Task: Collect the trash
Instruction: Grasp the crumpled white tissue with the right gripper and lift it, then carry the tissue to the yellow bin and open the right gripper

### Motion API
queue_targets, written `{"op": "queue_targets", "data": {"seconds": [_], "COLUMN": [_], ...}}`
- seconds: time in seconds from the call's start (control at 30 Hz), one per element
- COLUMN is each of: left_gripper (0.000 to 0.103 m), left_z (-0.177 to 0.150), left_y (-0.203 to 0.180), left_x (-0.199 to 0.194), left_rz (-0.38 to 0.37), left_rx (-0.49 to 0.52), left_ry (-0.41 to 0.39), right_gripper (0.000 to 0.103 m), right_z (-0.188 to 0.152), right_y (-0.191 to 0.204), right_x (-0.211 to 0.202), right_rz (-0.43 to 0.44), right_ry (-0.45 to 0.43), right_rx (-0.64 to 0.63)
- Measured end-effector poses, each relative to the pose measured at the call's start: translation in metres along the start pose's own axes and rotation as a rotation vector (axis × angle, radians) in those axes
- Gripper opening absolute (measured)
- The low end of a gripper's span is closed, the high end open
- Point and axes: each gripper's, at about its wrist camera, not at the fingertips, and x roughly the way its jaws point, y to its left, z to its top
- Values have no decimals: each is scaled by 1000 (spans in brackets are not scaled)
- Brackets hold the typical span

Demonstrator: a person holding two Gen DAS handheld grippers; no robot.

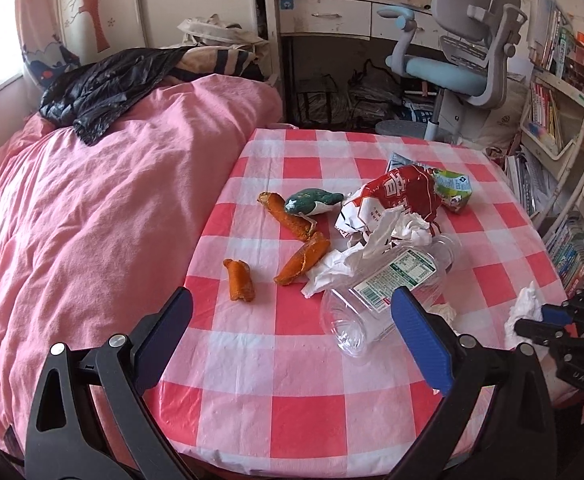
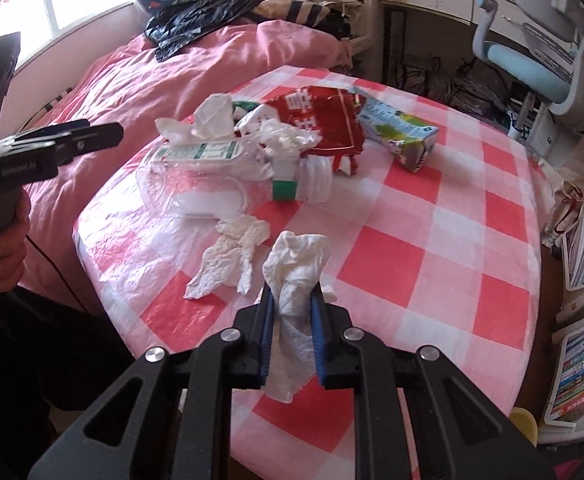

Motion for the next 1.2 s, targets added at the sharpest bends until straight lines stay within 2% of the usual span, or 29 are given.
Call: {"op": "queue_targets", "data": {"seconds": [0.17,0.27,0.33,0.37,0.4,0.43,0.47,0.5,0.57,0.7,0.8,0.93,1.07,1.2], "left_gripper": [96,95,89,73,49,34,6,2,1,1,1,1,1,1], "left_z": [23,32,37,39,41,41,41,40,40,46,48,49,46,41], "left_y": [-15,-28,-37,-40,-42,-40,-38,-35,-28,-1,22,32,8,-52], "left_x": [33,50,56,60,64,71,77,81,78,50,27,-2,-20,-34], "left_rz": [6,-27,-25,-29,-46,-81,-103,-106,-105,-146,-235,-384,-510,-615], "left_rx": [32,45,68,74,74,62,39,18,-9,-119,-213,-263,-230,-143], "left_ry": [43,72,66,67,82,107,135,152,133,38,-38,-131,-142,-112], "right_gripper": [19,19,19,19,19,19,19,19,19,19,19,19,19,19], "right_z": [-2,-3,-3,-2,-2,-2,-2,-2,-2,0,0,-1,-7,-28], "right_y": [-3,-10,-14,-16,-18,-19,-20,-22,-25,-33,-42,-51,-69,-106], "right_x": [-6,-7,-9,-10,-12,-12,-13,-14,-16,-28,-39,-52,-78,-111], "right_rz": [7,17,22,25,28,30,31,34,33,44,52,37,0,-59], "right_ry": [-24,-33,-40,-43,-46,-49,-53,-56,-68,-121,-166,-204,-258,-297], "right_rx": [15,26,35,39,42,45,48,52,60,98,132,155,178,233]}}
